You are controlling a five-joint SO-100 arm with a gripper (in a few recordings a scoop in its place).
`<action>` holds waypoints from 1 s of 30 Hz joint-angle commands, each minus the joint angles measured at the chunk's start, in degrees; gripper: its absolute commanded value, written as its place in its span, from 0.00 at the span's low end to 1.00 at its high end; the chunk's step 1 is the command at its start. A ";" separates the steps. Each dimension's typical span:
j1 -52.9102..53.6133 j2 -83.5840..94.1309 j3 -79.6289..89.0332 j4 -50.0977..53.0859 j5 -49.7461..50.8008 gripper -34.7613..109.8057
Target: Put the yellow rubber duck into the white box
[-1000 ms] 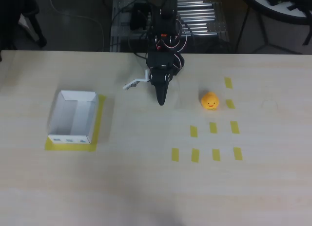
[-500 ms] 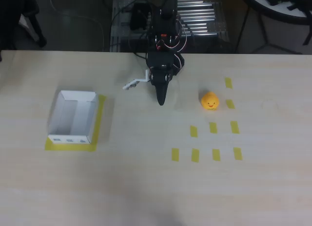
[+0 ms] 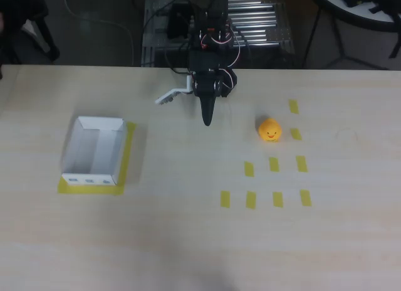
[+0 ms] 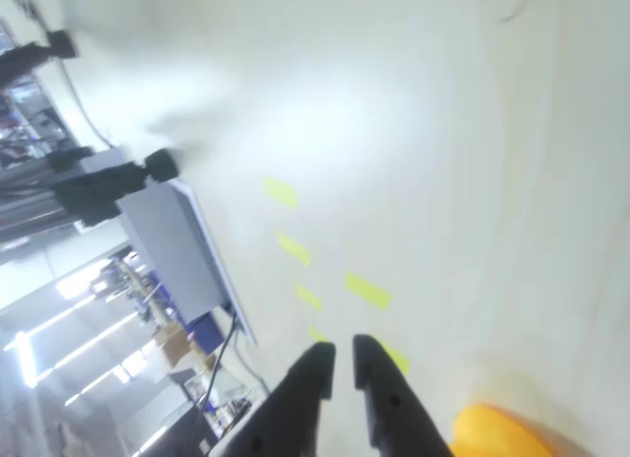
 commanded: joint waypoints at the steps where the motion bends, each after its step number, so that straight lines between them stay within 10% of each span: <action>1: -2.55 2.99 -8.53 0.79 0.26 0.24; 16: -9.49 -22.50 -26.19 5.54 -1.85 0.24; 30: -17.75 -50.98 -42.01 17.58 -26.98 0.24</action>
